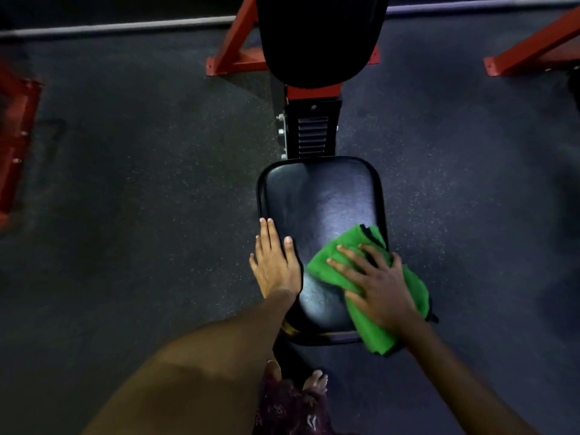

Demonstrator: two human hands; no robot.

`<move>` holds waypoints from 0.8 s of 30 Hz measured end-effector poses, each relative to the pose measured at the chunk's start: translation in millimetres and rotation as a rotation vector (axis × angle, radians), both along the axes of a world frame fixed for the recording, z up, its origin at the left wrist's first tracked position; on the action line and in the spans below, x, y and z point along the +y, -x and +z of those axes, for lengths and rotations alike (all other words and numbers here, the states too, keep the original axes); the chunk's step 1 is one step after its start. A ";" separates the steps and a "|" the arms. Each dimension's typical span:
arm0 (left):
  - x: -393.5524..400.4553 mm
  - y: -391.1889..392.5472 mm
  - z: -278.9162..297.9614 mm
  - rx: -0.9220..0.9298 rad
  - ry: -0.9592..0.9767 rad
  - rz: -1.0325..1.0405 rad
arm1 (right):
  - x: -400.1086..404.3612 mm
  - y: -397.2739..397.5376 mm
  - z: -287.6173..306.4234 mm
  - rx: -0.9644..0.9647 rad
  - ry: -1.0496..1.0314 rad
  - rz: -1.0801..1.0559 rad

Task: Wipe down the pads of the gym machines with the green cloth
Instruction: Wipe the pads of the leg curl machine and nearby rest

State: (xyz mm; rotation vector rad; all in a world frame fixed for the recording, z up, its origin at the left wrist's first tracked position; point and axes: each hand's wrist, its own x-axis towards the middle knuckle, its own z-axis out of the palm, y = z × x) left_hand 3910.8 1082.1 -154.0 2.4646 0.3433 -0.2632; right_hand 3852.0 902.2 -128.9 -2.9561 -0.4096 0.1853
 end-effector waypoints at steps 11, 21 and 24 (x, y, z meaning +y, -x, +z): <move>1.3 -2.1 -4.3 0.008 -0.067 -0.029 | 36.2 -11.6 8.0 0.073 -0.013 -0.183; 2.4 -1.8 -6.0 0.006 -0.057 -0.033 | 13.9 -66.3 5.6 0.196 -0.037 -0.351; 1.2 -1.6 -5.0 -0.001 -0.056 -0.024 | 23.9 -85.0 5.5 0.158 -0.036 -0.367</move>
